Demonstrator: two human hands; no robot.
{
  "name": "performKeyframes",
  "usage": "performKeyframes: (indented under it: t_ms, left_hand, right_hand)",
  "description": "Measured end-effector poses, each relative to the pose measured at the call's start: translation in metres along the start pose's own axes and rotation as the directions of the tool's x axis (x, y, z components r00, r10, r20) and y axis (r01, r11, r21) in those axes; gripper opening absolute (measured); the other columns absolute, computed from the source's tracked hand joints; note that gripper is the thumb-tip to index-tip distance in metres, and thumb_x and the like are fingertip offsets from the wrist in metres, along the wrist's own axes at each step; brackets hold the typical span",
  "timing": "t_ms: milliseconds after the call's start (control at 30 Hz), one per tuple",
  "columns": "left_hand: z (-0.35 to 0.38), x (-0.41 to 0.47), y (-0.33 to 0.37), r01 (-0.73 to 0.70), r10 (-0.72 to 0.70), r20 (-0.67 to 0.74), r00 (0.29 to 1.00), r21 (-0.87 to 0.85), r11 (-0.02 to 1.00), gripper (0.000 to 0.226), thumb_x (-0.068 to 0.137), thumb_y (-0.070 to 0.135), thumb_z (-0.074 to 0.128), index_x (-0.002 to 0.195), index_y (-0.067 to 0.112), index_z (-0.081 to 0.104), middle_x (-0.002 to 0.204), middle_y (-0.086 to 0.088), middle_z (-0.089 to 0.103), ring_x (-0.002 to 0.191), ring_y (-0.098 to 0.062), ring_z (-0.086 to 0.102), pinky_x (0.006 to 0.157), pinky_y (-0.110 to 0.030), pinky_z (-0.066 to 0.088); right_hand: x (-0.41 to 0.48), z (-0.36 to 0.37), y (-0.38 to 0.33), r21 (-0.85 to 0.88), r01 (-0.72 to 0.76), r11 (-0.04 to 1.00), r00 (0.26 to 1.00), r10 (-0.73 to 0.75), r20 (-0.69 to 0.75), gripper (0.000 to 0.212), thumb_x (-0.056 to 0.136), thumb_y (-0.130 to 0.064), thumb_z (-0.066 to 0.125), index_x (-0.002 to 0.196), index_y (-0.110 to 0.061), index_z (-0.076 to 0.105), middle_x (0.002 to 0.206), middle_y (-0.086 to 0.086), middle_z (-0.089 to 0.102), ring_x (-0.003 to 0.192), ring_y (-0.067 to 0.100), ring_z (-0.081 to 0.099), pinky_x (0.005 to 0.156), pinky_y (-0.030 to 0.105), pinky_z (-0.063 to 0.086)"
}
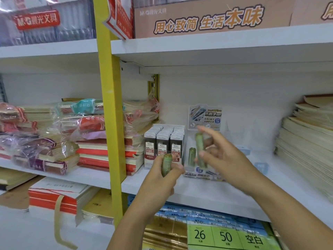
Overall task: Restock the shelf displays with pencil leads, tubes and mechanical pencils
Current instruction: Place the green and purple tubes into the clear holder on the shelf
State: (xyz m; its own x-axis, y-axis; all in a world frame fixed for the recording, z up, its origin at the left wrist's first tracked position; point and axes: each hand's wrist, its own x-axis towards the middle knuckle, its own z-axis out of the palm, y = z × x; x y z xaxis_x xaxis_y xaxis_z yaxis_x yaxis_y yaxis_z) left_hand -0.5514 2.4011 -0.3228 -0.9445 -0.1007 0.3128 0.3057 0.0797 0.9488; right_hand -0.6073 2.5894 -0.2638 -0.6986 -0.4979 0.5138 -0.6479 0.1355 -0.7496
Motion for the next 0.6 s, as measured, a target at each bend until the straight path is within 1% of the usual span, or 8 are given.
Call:
performKeyframes:
  t_ms: [67,133,233,267,333,433,500,600]
  left_hand:
    - [-0.003,0.003,-0.002,0.041,-0.040,0.018,0.999,-0.026,0.999,0.026,0.089,0.046,0.060,0.106,0.029,0.051,0.063,0.010,0.051,0.057,-0.005,0.048,0.056,-0.016,0.044]
    - [-0.004,0.005,-0.005,0.032,-0.032,0.018,0.999,0.001,0.999,0.022,0.099,0.042,0.052,0.107,0.022,0.049,0.064,0.011,0.057,0.060,-0.003,0.054,0.060,-0.015,0.047]
    - [-0.001,0.006,-0.005,-0.022,0.023,-0.029,0.999,0.027,0.999,0.011,0.100,0.041,0.051,0.091,0.035,0.053,0.069,0.010,0.063,0.061,-0.003,0.059,0.060,-0.015,0.049]
    - [-0.001,0.006,-0.005,-0.046,0.048,-0.049,0.998,0.031,0.998,0.019,0.099,0.040,0.053,0.081,0.043,0.055,0.069,0.011,0.063,0.061,-0.002,0.060,0.059,-0.015,0.050]
    - [-0.001,0.007,-0.004,-0.086,0.089,-0.093,0.992,0.036,0.996,0.030,0.098,0.036,0.058,0.071,0.050,0.058,0.069,0.014,0.064,0.061,0.001,0.060,0.057,-0.016,0.051]
    - [-0.002,0.007,-0.003,-0.108,0.109,-0.116,0.987,0.017,0.994,0.034,0.097,0.034,0.061,0.067,0.050,0.060,0.071,0.010,0.066,0.057,0.000,0.059,0.053,-0.017,0.050]
    - [-0.004,0.007,-0.004,-0.109,0.111,-0.120,0.987,0.018,0.994,0.027,0.097,0.034,0.061,0.073,0.046,0.062,0.073,0.008,0.066,0.056,0.001,0.058,0.053,-0.016,0.049]
    - [-0.007,0.007,-0.007,-0.085,0.086,-0.111,0.990,0.012,0.996,0.010,0.098,0.035,0.058,0.093,0.039,0.066,0.073,0.012,0.065,0.061,0.001,0.060,0.056,-0.015,0.049]
  right_hand:
    - [0.019,-0.011,-0.003,0.048,0.054,0.997,0.995,-0.049,-0.087,0.053,0.095,-0.008,0.054,0.121,-0.055,0.050,0.100,-0.014,0.063,0.095,0.016,0.071,0.090,0.043,0.053]
    - [0.038,-0.018,-0.003,0.007,0.073,0.997,0.986,-0.071,-0.153,0.050,0.093,-0.006,0.056,0.113,-0.052,0.055,0.104,-0.006,0.063,0.096,0.011,0.069,0.095,0.046,0.051]
    - [0.058,-0.021,0.007,-0.130,0.036,0.991,0.975,-0.063,-0.215,0.048,0.089,-0.007,0.063,0.103,-0.053,0.060,0.102,0.003,0.061,0.088,0.021,0.064,0.089,0.043,0.055]
    - [0.062,-0.022,0.010,-0.121,0.019,0.992,0.975,-0.045,-0.217,0.046,0.088,-0.006,0.064,0.100,-0.050,0.063,0.101,0.005,0.061,0.087,0.024,0.065,0.086,0.041,0.057]
    - [0.068,-0.021,0.015,-0.064,-0.025,0.998,0.984,0.013,-0.179,0.039,0.088,-0.003,0.065,0.098,-0.041,0.068,0.099,0.007,0.062,0.078,0.021,0.067,0.081,0.038,0.060]
    - [0.073,-0.017,0.024,-0.051,-0.123,0.991,0.990,0.119,-0.078,0.027,0.088,-0.003,0.066,0.100,-0.027,0.070,0.093,0.012,0.063,0.069,0.018,0.068,0.074,0.036,0.061]
    - [0.074,-0.016,0.027,-0.103,-0.170,0.980,0.985,0.168,-0.026,0.023,0.088,-0.007,0.068,0.101,-0.026,0.070,0.087,0.008,0.063,0.069,0.015,0.066,0.067,0.028,0.059]
    - [0.074,-0.014,0.029,-0.145,-0.195,0.970,0.980,0.198,0.009,0.026,0.087,-0.012,0.070,0.104,-0.031,0.068,0.081,-0.002,0.063,0.070,0.007,0.063,0.057,0.017,0.050]
